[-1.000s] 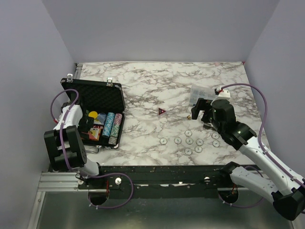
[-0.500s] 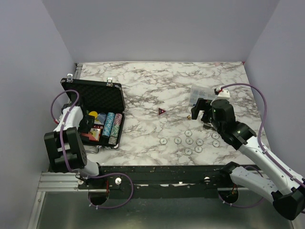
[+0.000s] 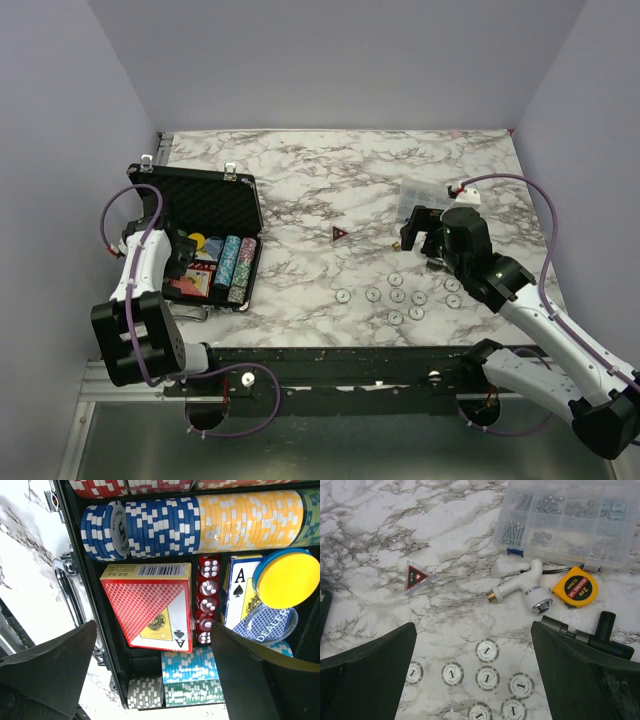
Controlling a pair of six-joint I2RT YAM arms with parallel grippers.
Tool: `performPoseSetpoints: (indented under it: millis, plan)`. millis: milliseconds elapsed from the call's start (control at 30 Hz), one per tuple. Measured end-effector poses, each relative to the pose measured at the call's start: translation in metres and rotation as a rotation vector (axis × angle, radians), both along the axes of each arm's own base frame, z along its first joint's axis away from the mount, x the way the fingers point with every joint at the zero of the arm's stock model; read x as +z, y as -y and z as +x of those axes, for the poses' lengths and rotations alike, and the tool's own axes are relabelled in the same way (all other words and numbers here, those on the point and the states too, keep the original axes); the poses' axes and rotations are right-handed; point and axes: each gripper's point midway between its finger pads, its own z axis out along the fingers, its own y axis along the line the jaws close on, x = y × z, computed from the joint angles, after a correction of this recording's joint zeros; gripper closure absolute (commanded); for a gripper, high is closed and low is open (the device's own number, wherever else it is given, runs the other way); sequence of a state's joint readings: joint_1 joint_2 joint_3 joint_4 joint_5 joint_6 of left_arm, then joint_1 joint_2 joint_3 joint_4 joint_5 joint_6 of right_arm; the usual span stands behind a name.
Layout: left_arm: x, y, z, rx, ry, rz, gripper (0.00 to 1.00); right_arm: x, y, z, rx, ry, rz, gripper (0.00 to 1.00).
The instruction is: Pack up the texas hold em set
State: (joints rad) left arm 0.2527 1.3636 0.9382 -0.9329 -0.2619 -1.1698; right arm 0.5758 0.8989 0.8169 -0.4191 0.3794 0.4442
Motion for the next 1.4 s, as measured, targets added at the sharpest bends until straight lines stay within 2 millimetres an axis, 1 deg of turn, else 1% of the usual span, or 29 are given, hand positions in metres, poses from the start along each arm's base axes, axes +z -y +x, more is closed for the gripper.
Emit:
performPoseSetpoints:
  millis: [100, 167, 200, 300, 333, 367, 433, 567, 633, 700, 833, 933, 1000, 1133, 1200, 1300, 1400]
  plan:
    - [0.006, 0.000, -0.001, -0.025, 0.006, 0.007, 0.15, -0.001, 0.000, 0.000, 0.000, -0.003, -0.002, 0.00]
    - [0.011, -0.002, 0.002, -0.051, 0.019, 0.017, 0.24, -0.001, 0.000, 0.000, 0.000, -0.004, -0.002, 0.00]
    - [0.014, -0.003, 0.006, -0.064, 0.033, 0.024, 0.30, -0.001, 0.000, 0.000, 0.000, -0.004, -0.003, 0.00]
    - [0.022, -0.006, 0.019, -0.114, 0.078, 0.046, 0.43, -0.001, 0.000, 0.000, 0.000, -0.004, -0.003, 0.00]
    - [0.025, -0.007, 0.024, -0.128, 0.098, 0.051, 0.45, -0.001, 0.000, 0.000, 0.001, -0.004, -0.003, 0.00]
    - [0.026, -0.008, 0.028, -0.140, 0.113, 0.059, 0.50, -0.001, 0.000, 0.000, 0.000, -0.004, -0.003, 0.00]
    - [0.029, -0.008, 0.039, -0.169, 0.153, 0.063, 0.54, -0.001, 0.000, 0.000, 0.000, -0.004, -0.003, 0.00]
    - [0.029, -0.007, 0.058, -0.209, 0.198, 0.051, 0.54, -0.001, 0.000, 0.000, 0.000, -0.003, -0.003, 0.00]
    - [0.026, -0.007, 0.066, -0.222, 0.207, 0.045, 0.55, -0.001, 0.000, 0.000, 0.000, -0.003, -0.002, 0.00]
    - [0.020, -0.007, 0.070, -0.229, 0.199, 0.037, 0.55, -0.001, 0.000, 0.000, 0.000, -0.003, -0.003, 0.00]
    - [0.004, -0.006, 0.068, -0.223, 0.160, 0.012, 0.55, -0.001, 0.000, 0.000, 0.000, -0.003, -0.002, 0.00]
    - [-0.012, -0.001, 0.054, -0.182, 0.122, -0.018, 0.55, -0.001, 0.000, 0.000, 0.000, -0.003, -0.002, 0.00]
    - [-0.017, 0.000, 0.054, -0.169, 0.130, -0.026, 0.55, -0.001, 0.000, 0.000, 0.000, -0.003, -0.002, 0.00]
    - [-0.018, 0.001, 0.056, -0.170, 0.136, -0.034, 0.54, -0.001, -0.001, 0.000, 0.003, -0.003, -0.001, 0.00]
    - [-0.017, 0.001, 0.056, -0.174, 0.128, -0.036, 0.51, -0.001, -0.001, 0.000, 0.004, -0.004, 0.000, 0.00]
    - [-0.011, 0.000, 0.057, -0.182, 0.118, -0.033, 0.47, -0.001, -0.001, 0.000, 0.004, -0.004, 0.000, 0.00]
    - [-0.002, -0.006, 0.054, -0.184, 0.106, -0.004, 0.44, -0.001, -0.001, 0.000, 0.004, -0.003, 0.000, 0.00]
